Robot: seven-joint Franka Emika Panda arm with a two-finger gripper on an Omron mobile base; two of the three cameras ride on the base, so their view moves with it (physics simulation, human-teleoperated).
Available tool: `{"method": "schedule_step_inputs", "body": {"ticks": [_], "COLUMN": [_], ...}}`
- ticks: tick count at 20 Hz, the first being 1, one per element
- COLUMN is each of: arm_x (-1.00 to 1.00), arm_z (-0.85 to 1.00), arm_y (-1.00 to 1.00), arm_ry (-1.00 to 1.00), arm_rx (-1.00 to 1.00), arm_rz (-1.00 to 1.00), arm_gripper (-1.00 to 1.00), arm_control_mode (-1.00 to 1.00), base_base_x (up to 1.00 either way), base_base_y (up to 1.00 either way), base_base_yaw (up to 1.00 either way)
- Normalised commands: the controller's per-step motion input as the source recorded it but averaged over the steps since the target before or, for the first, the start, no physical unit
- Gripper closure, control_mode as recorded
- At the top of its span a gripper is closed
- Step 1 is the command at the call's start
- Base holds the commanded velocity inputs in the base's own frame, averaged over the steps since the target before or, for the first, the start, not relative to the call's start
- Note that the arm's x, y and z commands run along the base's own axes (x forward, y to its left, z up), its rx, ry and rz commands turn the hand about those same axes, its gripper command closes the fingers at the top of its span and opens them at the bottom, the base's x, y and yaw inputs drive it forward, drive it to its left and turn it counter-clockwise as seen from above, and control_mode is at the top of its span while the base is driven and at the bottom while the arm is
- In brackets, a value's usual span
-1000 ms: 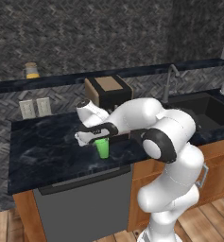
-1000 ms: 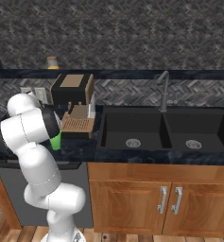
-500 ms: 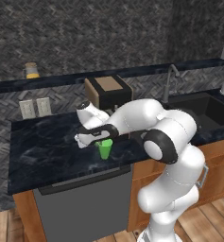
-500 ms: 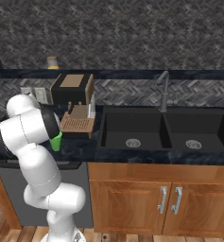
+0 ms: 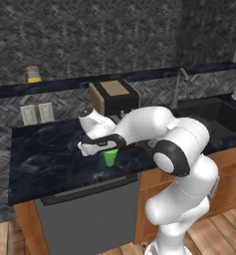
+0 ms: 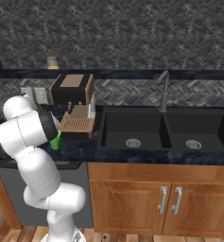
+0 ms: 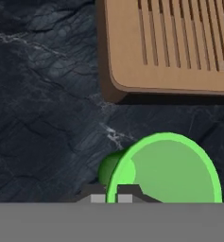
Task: Place the pitcher and cup on the dining counter for serving.
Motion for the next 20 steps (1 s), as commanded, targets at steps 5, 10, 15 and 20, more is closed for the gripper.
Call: {"method": "schedule_step_inputs", "body": {"ticks": [5, 10, 15, 20], "arm_x": [-0.25, -0.27, -0.23, -0.34], "arm_z": [0.47, 0.56, 0.69, 0.67], "arm_y": [0.00, 0.00, -0.02, -0.36], "arm_ry": [-0.22, -0.19, -0.06, 0.00], "arm_rx": [-0.13, -0.15, -0.03, 0.05], "arm_rz": [0.09, 0.09, 0.06, 0.07], "arm_gripper": [1.00, 1.00, 1.00, 1.00], "arm_control_mode": [-1.00, -1.00, -1.00, -1.00], "base_base_x": [0.00, 0.00, 0.00, 0.00], "base_base_y": [0.00, 0.00, 0.00, 0.00], "base_base_yaw": [0.00, 0.00, 0.00, 0.00]}}
